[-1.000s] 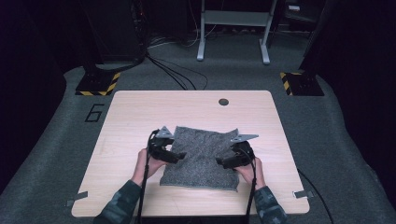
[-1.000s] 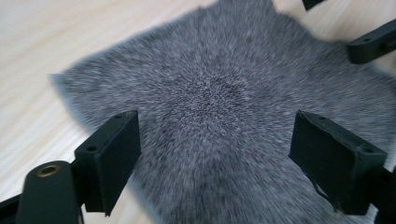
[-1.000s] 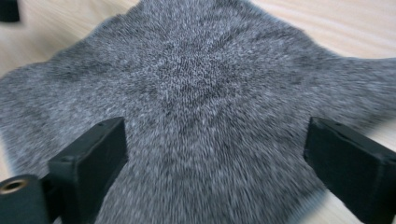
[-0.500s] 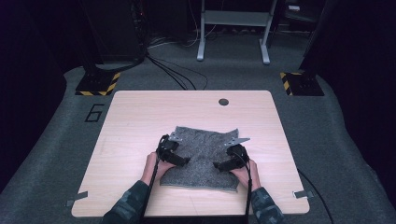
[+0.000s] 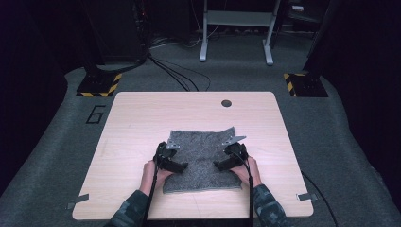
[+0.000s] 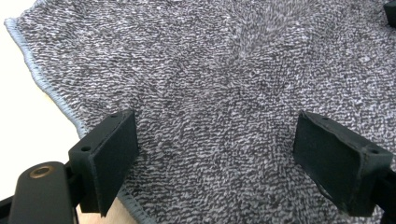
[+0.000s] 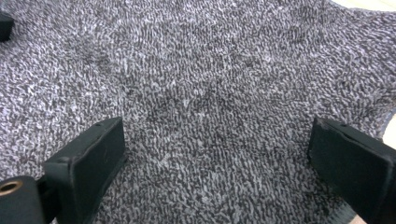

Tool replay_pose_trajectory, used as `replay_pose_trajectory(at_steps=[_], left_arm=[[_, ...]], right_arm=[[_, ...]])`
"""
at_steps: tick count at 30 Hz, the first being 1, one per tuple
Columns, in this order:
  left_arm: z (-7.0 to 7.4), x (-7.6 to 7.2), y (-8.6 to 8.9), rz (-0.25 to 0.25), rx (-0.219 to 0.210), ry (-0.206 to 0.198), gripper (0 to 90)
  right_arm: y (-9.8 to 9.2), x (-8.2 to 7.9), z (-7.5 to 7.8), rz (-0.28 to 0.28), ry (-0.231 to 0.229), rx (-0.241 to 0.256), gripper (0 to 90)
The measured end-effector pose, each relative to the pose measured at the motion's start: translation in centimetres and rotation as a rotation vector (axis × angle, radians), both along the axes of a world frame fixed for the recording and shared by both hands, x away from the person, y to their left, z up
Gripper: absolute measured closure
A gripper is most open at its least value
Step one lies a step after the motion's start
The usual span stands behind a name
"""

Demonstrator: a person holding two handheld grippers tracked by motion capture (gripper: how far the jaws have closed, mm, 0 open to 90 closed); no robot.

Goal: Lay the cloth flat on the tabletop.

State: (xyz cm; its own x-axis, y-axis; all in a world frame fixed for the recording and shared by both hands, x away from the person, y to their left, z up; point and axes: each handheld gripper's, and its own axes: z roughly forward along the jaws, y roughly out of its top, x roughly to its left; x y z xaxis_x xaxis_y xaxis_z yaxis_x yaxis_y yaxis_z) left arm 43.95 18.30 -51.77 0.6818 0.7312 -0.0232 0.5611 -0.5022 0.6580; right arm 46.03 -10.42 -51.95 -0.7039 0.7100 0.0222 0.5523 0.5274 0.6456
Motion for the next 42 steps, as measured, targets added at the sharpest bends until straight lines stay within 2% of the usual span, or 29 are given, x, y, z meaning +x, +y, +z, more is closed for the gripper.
replay_pose_trajectory(at_steps=[1, 6, 14, 18, 21, 24, 29, 32, 34, 35, 36, 37, 39, 42], left_arm=[[0.0, 0.0, 0.1, -0.006, 0.013, -0.005, 14.3], [0.1, -0.1, -0.1, -0.006, 0.022, 0.005, 13.9], [0.1, 0.0, 0.3, -0.052, 0.010, 0.015, 10.9], [0.0, 0.3, 0.2, -0.078, 0.041, 0.002, 8.7], [-0.2, 0.4, 0.0, -0.087, 0.046, -0.002, 5.5], [-0.2, 0.4, 0.1, -0.105, 0.049, 0.001, 3.6], [-0.2, 0.0, 0.0, -0.104, 0.054, 0.010, 0.1], [-0.3, -0.1, 0.2, -0.105, 0.031, 0.015, 0.1], [-0.2, -0.1, 0.5, -0.107, 0.000, 0.023, 0.1], [-0.1, -0.1, 0.8, -0.112, -0.038, 0.031, 0.1], [0.1, -0.3, 1.1, -0.099, -0.076, 0.019, 0.1], [0.5, -0.5, 1.3, -0.088, -0.093, -0.004, 0.0], [1.1, -0.5, 1.8, -0.075, -0.098, -0.032, 0.1], [1.4, 0.1, 2.6, -0.046, -0.108, -0.036, 0.1]], right_arm=[[0.1, -0.1, 0.0, -0.008, -0.001, 0.005, 4.0], [-0.2, -0.7, 0.0, -0.010, 0.004, 0.027, 4.2], [0.0, -1.1, -0.1, -0.006, -0.016, -0.006, 4.3], [0.0, -0.8, -0.1, -0.005, -0.019, -0.016, 3.7], [0.1, -0.9, -0.2, -0.013, -0.009, -0.024, 0.3], [0.2, -1.2, -0.2, -0.009, -0.005, -0.032, 0.0], [0.2, -1.7, -0.2, -0.006, -0.010, -0.028, 0.0], [0.2, -1.7, -0.2, -0.001, -0.009, -0.028, 0.0], [0.2, -1.7, -0.2, 0.002, -0.008, -0.029, 0.0], [0.2, -1.7, -0.2, 0.004, -0.002, -0.027, 0.0], [0.1, -1.7, -0.1, 0.010, -0.002, -0.009, 0.0], [-0.2, -1.7, 0.1, 0.017, -0.004, 0.010, 0.0], [-0.3, -2.1, 0.7, 0.006, -0.033, 0.032, 0.0], [-0.3, -2.6, 1.6, 0.004, -0.046, 0.048, 0.0]])
